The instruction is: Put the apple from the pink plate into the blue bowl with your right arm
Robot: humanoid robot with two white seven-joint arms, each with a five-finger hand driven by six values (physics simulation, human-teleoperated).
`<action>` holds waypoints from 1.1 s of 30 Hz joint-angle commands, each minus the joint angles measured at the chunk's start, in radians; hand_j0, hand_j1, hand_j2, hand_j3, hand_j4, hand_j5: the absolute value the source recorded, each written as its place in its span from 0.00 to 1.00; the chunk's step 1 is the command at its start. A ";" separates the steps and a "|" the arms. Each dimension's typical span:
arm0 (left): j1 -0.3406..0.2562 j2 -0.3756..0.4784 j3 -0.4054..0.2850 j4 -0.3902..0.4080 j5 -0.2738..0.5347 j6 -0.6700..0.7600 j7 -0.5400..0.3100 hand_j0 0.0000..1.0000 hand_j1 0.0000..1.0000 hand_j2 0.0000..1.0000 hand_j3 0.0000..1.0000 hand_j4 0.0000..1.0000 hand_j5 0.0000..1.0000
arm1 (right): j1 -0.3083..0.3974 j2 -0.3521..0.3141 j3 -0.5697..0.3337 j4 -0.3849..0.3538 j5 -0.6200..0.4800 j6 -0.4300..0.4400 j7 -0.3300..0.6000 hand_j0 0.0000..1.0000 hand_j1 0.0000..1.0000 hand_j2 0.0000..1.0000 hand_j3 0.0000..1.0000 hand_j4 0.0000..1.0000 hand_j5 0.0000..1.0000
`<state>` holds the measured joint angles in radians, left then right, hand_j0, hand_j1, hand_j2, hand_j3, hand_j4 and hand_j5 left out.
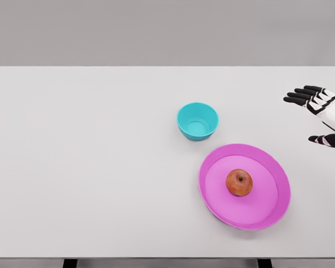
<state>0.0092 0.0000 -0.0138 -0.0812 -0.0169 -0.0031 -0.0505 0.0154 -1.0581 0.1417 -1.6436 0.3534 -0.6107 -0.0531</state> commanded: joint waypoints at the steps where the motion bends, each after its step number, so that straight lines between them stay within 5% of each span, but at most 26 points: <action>1: 0.000 0.000 0.000 0.000 0.000 0.000 0.000 1.00 1.00 1.00 1.00 1.00 1.00 | 0.000 -0.002 0.001 -0.007 -0.007 0.000 -0.001 1.00 1.00 1.00 1.00 1.00 1.00; 7: 0.000 0.000 0.000 0.000 0.000 0.000 0.000 1.00 1.00 1.00 1.00 1.00 1.00 | 0.005 0.000 0.002 -0.010 -0.005 0.000 0.013 1.00 1.00 1.00 1.00 1.00 1.00; 10: 0.000 0.000 0.000 0.000 0.000 0.000 0.000 1.00 1.00 1.00 1.00 1.00 1.00 | 0.002 0.000 0.002 -0.093 -0.005 0.000 0.318 1.00 1.00 1.00 1.00 1.00 1.00; 14: 0.000 0.000 0.000 0.000 0.000 0.000 0.000 1.00 1.00 1.00 1.00 1.00 1.00 | 0.002 0.007 0.016 -0.104 -0.007 0.000 0.447 1.00 1.00 1.00 1.00 1.00 1.00; 22: 0.000 0.000 0.000 0.000 0.000 0.000 0.000 1.00 1.00 1.00 1.00 1.00 1.00 | -0.087 0.030 0.018 -0.110 -0.010 0.000 0.538 1.00 1.00 1.00 1.00 1.00 1.00; 27: -0.002 0.000 0.000 0.000 0.000 0.000 0.000 1.00 1.00 1.00 1.00 1.00 1.00 | -0.187 0.082 0.143 -0.110 -0.011 0.000 0.630 1.00 1.00 1.00 1.00 1.00 1.00; 33: -0.002 0.000 0.000 0.000 0.000 0.000 0.000 1.00 1.00 1.00 1.00 1.00 1.00 | -0.221 0.113 0.226 -0.111 -0.010 0.000 0.664 1.00 1.00 1.00 1.00 1.00 1.00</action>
<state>0.0092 0.0000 -0.0139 -0.0812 -0.0169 -0.0031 -0.0505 -0.2086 -0.9535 0.3342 -1.7533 0.3489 -0.6132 0.6008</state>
